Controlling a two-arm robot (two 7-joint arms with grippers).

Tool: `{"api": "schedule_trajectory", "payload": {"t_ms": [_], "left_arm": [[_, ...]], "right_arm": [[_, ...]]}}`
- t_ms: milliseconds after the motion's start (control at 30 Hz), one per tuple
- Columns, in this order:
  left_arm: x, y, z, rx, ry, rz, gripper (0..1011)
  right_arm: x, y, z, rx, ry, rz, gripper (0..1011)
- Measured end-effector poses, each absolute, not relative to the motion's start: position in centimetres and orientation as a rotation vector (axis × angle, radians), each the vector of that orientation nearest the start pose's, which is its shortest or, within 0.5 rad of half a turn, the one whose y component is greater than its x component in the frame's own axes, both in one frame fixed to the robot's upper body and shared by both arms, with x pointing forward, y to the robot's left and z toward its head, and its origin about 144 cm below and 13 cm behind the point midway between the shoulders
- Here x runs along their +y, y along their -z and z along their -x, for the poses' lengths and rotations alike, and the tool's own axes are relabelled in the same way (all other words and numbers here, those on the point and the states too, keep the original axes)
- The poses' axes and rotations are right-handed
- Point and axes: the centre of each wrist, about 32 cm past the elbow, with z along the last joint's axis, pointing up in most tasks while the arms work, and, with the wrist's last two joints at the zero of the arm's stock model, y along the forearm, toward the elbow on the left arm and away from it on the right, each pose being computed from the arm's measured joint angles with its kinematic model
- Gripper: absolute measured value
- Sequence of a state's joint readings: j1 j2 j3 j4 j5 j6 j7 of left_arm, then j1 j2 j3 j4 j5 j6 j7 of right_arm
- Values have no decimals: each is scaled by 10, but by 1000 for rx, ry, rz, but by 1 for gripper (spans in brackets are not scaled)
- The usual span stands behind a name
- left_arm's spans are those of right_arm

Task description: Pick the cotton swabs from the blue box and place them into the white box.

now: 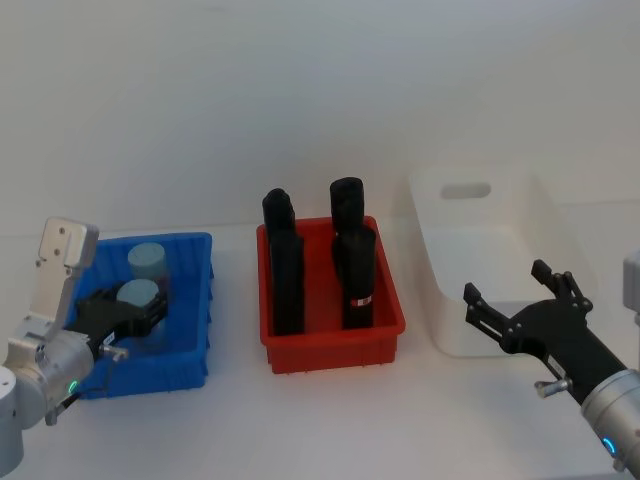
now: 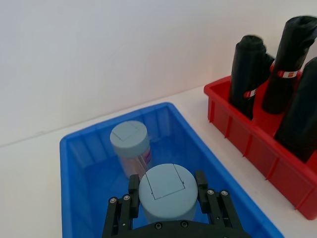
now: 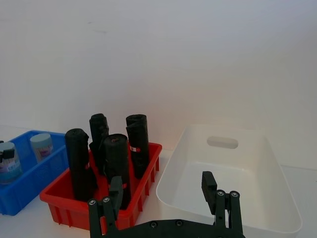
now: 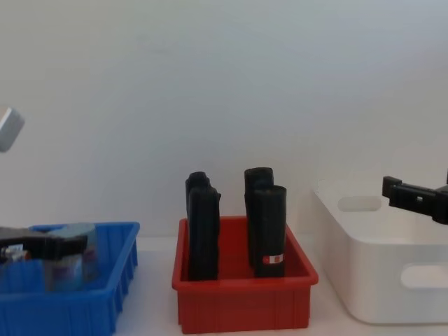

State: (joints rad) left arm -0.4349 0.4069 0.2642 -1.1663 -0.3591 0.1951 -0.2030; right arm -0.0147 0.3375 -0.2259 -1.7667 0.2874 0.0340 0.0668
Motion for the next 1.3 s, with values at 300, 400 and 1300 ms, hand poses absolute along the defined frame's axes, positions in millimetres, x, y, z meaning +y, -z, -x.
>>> {"api": "schedule_trajectory", "payload": {"t_ms": [300,400,1300], "left_arm": [[316,-1214,-562,43,-1252,-236,670],[314,-1225,-559,31,-1229,-231,670],[301,-1293,-541,12,-886,-190,671]], "right_arm": [[-237,-1189,-443,-75,1229,-26,1001],[-237,-1189,-443,-75,1229,-26,1002],[-237,-1189,-443,-75,1229,-26,1002]]}}
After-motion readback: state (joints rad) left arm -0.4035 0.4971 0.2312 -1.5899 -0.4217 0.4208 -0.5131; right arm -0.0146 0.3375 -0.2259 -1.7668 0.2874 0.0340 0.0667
